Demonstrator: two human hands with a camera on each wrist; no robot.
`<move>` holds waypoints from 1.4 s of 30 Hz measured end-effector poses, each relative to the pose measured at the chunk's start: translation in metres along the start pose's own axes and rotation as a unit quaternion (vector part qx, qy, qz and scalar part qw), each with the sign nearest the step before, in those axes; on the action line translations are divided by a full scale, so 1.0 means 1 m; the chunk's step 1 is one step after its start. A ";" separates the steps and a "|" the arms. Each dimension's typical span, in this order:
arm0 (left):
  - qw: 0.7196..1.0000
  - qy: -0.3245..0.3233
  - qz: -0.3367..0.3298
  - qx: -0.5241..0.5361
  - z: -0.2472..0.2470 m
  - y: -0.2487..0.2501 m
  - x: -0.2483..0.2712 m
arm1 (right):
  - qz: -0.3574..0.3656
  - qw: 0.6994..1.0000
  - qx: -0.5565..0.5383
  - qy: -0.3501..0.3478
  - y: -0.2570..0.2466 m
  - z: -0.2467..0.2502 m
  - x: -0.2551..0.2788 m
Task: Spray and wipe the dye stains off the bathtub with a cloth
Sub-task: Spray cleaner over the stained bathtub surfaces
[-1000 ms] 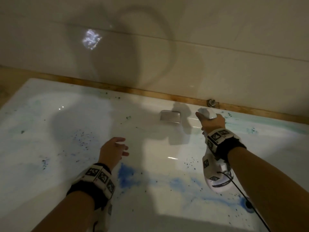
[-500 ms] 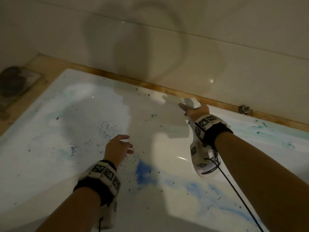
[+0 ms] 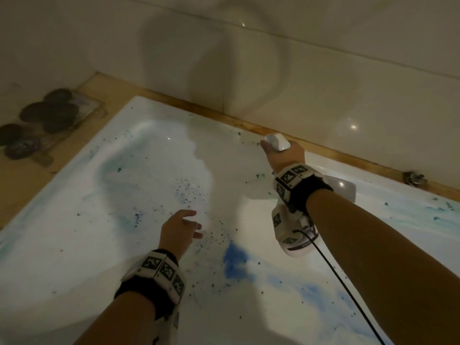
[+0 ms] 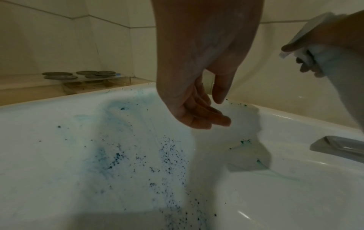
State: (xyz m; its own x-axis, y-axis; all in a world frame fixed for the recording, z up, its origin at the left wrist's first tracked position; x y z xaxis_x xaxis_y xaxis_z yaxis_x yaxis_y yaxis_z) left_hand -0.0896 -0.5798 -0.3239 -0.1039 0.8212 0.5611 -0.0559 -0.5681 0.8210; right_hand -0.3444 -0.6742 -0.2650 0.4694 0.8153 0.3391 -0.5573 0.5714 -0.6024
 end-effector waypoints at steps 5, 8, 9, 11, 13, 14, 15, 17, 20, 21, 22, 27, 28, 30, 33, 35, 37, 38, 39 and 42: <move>1.000 0.004 0.009 0.003 0.017 -0.008 0.003 | 0.030 0.998 -0.062 0.005 -0.012 -0.015 0.005; 1.000 0.009 0.015 0.001 0.028 -0.009 0.009 | 0.000 0.999 -0.049 0.022 -0.015 -0.014 0.013; 1.000 0.015 0.017 0.002 0.032 -0.009 0.010 | -0.006 0.999 -0.046 0.017 -0.015 -0.015 0.016; 0.999 0.031 0.020 0.005 0.043 -0.010 0.016 | -0.012 0.998 -0.060 -0.014 -0.013 -0.016 0.026; 0.999 0.038 0.019 0.009 0.051 -0.013 0.025 | -0.002 0.996 -0.074 -0.048 -0.011 -0.015 0.042; 0.999 0.038 0.020 0.009 0.055 -0.014 0.031 | 0.015 0.996 -0.064 -0.061 -0.010 -0.016 0.050; 0.999 0.036 0.022 0.008 0.059 -0.016 0.037 | 0.039 0.995 -0.047 -0.073 -0.007 -0.019 0.058; 0.999 0.034 0.029 0.000 0.068 -0.023 0.050 | 0.083 0.992 -0.025 -0.093 0.000 -0.029 0.081; 0.996 0.044 0.042 -0.060 0.088 -0.039 0.065 | 0.103 0.989 -0.023 -0.102 0.016 -0.051 0.107; 0.992 0.044 0.045 -0.109 0.099 -0.046 0.069 | 0.102 0.988 -0.016 -0.111 0.020 -0.062 0.115; 0.985 0.039 0.048 -0.162 0.107 -0.053 0.070 | 0.098 0.988 -0.007 -0.119 0.024 -0.070 0.119; 0.944 0.018 0.074 -0.320 0.164 -0.067 0.055 | 0.039 0.988 -0.041 -0.140 0.015 -0.124 0.135; 0.937 0.015 0.064 -0.342 0.175 -0.064 0.045 | 0.022 0.989 -0.044 -0.137 0.008 -0.134 0.136; 0.921 0.025 0.040 -0.386 0.199 -0.055 0.025 | 0.002 0.989 -0.053 -0.135 -0.009 -0.156 0.134; 0.880 0.039 0.028 -0.473 0.234 -0.046 0.006 | 0.017 0.981 -0.072 -0.178 -0.033 -0.195 0.128; 0.843 0.034 0.029 -0.536 0.256 -0.040 -0.002 | 0.045 0.982 -0.079 -0.167 -0.050 -0.215 0.125; 0.815 0.022 0.036 -0.577 0.276 -0.038 -0.013 | 0.051 0.988 -0.065 -0.133 -0.066 -0.228 0.124; 0.810 0.016 0.042 -0.585 0.283 -0.039 -0.017 | 0.043 0.990 -0.051 -0.120 -0.072 -0.233 0.124; 0.807 0.013 0.049 -0.588 0.289 -0.041 -0.021 | 0.038 0.992 -0.040 -0.117 -0.077 -0.239 0.124; 0.810 0.009 0.065 -0.582 0.301 -0.049 -0.028 | 0.071 0.981 -0.024 -0.178 -0.093 -0.258 0.135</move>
State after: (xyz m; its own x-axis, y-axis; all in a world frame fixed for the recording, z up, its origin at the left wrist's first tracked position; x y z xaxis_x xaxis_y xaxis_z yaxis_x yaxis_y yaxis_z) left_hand 0.2155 -0.5588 -0.3486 -0.1978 0.7554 0.6247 -0.9416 -0.3236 0.0931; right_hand -0.0526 -0.6412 -0.3500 0.1153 0.8722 0.4755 -0.5620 0.4519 -0.6928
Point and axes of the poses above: each hand's wrist, its own x-axis away from the middle knuckle, its own z-axis out of the back of the hand, y = z × x, the point moved 4 cm from there along -x, towards the middle knuckle, and after that the axes turned 15 degrees about x, right-handed, at the moved point
